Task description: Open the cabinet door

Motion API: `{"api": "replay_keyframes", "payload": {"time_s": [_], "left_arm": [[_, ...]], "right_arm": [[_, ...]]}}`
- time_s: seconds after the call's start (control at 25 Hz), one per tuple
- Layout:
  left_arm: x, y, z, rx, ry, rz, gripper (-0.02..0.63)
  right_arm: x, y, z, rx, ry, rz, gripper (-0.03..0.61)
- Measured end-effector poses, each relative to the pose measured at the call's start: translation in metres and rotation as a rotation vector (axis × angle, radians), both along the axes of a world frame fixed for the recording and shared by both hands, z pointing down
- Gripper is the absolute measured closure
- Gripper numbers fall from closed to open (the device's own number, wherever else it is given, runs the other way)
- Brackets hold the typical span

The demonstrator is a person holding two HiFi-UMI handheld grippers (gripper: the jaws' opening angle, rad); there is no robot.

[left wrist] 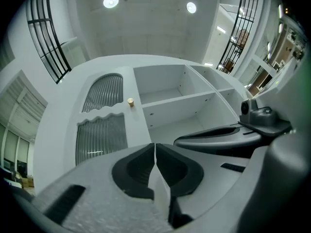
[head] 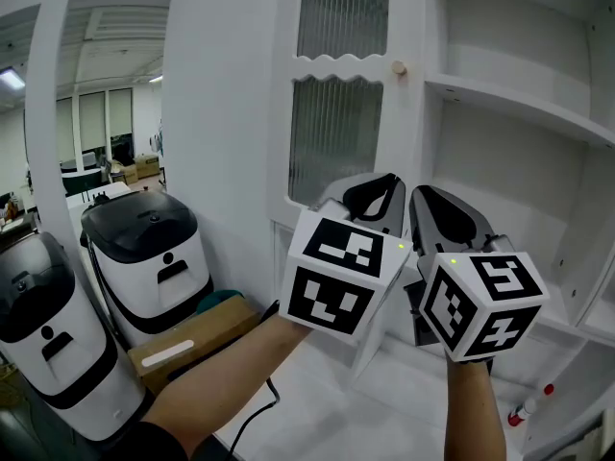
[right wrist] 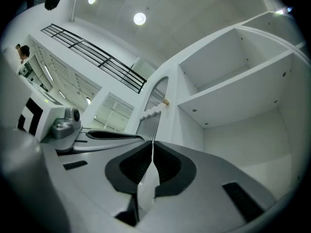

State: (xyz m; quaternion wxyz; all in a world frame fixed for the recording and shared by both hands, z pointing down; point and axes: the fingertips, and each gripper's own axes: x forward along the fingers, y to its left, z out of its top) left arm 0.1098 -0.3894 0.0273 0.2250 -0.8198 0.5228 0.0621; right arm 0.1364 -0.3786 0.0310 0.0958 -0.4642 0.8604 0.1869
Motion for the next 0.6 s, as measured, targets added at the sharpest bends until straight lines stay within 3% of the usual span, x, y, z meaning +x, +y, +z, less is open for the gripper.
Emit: {"api": "replay_keyframes", "payload": {"time_s": [0.28,0.6], "left_arm": [[-0.009,-0.013,-0.021,0.053,-0.008,-0.020,0.606],[-0.013,-0.029,-0.048,0.123,0.005,0.022,0.598]], "right_arm": [[-0.005,-0.009,-0.016,0.033,-0.014,-0.015,0.555],[-0.011,-0.020,-0.037,0.090,0.013,0.044,0.555]]}}
